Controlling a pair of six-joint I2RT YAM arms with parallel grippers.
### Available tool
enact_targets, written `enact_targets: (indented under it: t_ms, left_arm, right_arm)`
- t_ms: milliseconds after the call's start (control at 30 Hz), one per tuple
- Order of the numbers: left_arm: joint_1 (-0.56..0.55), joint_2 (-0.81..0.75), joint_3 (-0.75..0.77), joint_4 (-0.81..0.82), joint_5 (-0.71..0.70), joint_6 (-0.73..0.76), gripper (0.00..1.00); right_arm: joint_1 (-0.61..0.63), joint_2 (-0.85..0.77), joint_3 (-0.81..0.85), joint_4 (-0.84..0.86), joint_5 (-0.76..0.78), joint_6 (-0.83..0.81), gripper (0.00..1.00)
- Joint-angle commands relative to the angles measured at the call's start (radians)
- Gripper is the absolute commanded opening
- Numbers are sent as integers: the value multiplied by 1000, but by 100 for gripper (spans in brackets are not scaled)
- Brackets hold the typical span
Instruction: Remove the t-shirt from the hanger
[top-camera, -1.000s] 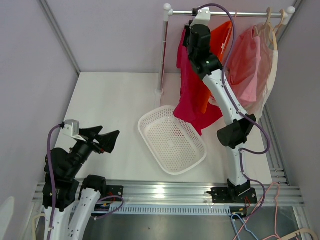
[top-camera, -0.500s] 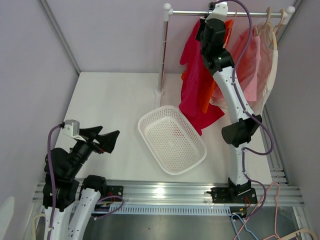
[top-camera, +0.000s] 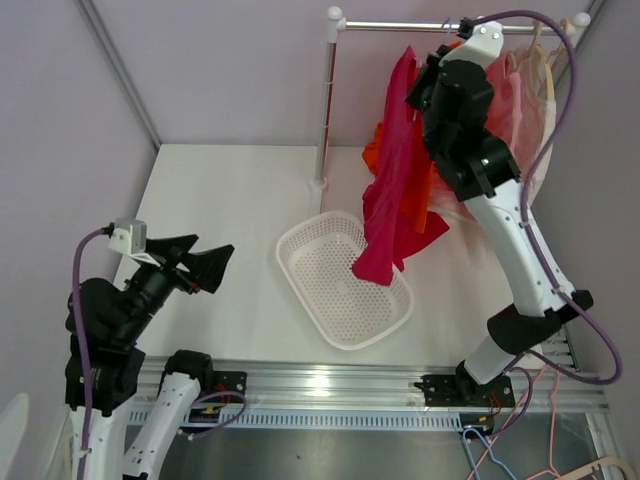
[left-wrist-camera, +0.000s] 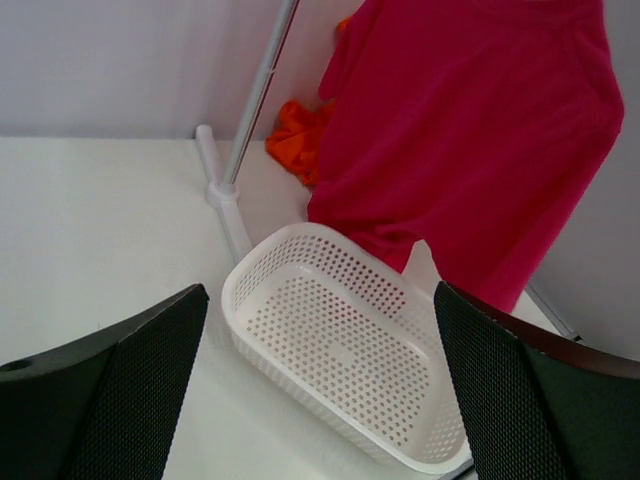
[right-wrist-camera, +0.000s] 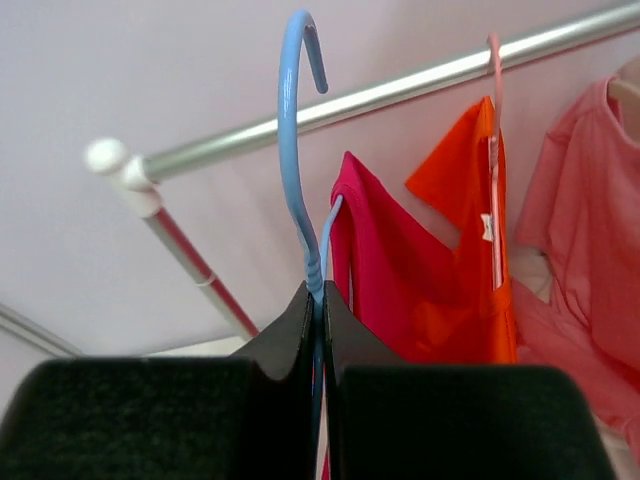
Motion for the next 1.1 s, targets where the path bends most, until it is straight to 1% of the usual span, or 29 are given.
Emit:
enact_targets:
  t_ms: [0, 33, 67, 100, 133, 167, 200, 233, 267, 300, 333, 367, 400, 433, 467, 500, 567, 633, 667, 700, 767, 900, 967, 1033, 1067]
  left_arm:
    - [-7, 66, 113, 51, 99, 29, 99]
    - [-12, 92, 123, 80, 140, 16, 99]
    - [-30, 103, 132, 109, 166, 0, 99]
    - [-49, 112, 129, 143, 189, -10, 98]
    - [-76, 126, 127, 205, 199, -19, 97]
    - [-157, 158, 130, 236, 193, -20, 97]
    - [-206, 181, 137, 263, 176, -8, 98]
    - [-265, 208, 147, 283, 136, 15, 98]
    - [-382, 280, 193, 274, 28, 80, 99]
    - [-436, 325, 248, 260, -28, 111, 99]
    - [-489, 371, 282, 226, -71, 143, 99]
    - [-577, 420, 346, 217, -100, 186, 99]
    - [-616, 490, 388, 214, -152, 203, 99]
    - [-661, 511, 396, 223, -186, 220, 99]
    - [-734, 527, 390, 264, -210, 257, 100]
    - [-765, 547, 372, 287, -256, 274, 100]
    - [-838, 561, 327, 341, -278, 315, 100]
    - [-891, 589, 269, 430, -300, 351, 99]
    - [-956, 600, 228, 465, -339, 408, 99]
    - [-992, 610, 183, 546, -362, 438, 100]
    - [-1085, 649, 131, 629, -482, 505, 100]
    - [-1100, 709, 77, 707, -563, 487, 99]
    - [-1101, 721, 39, 807, -597, 490, 100]
    - [-1106, 732, 5, 910, -629, 534, 99]
    - [-1106, 741, 11, 916, -681, 541, 92]
  right_arm:
    - [30, -80, 41, 40, 32, 8, 0]
    - [33, -83, 45, 3, 42, 27, 0]
    - [39, -89, 44, -61, 59, 96, 0]
    - [54, -107, 12, -77, 74, 130, 0]
    - [65, -112, 0, -103, 160, 190, 0]
    - [74, -115, -4, -167, 179, 246, 0]
    - [79, -115, -5, -195, 179, 326, 0]
    - [82, -110, -2, -221, 173, 362, 0]
    - [82, -110, -4, -249, 164, 391, 0]
    - [82, -112, -13, -248, 156, 400, 0]
    - [84, -118, -27, -245, 147, 414, 0]
    - [84, -121, -28, -232, 122, 416, 0]
    - [85, -121, -24, -228, 108, 417, 0]
    - [87, -121, -18, -219, 95, 408, 0]
    - [88, -115, 2, -217, 82, 405, 0]
    - [88, -109, 21, -222, 67, 406, 0]
    - [88, -81, 89, -257, 53, 411, 0]
    - [88, -61, 133, -283, 35, 422, 0]
    - [90, -55, 145, -294, 27, 428, 0]
    - [90, -49, 154, -294, 21, 432, 0]
    - [94, -49, 153, -291, 2, 434, 0]
    - [116, -58, 148, -303, -10, 436, 0]
    - [122, -66, 137, -307, -8, 439, 0]
    - [130, -78, 118, -304, -14, 442, 0]
    - [133, -78, 111, -304, -25, 442, 0]
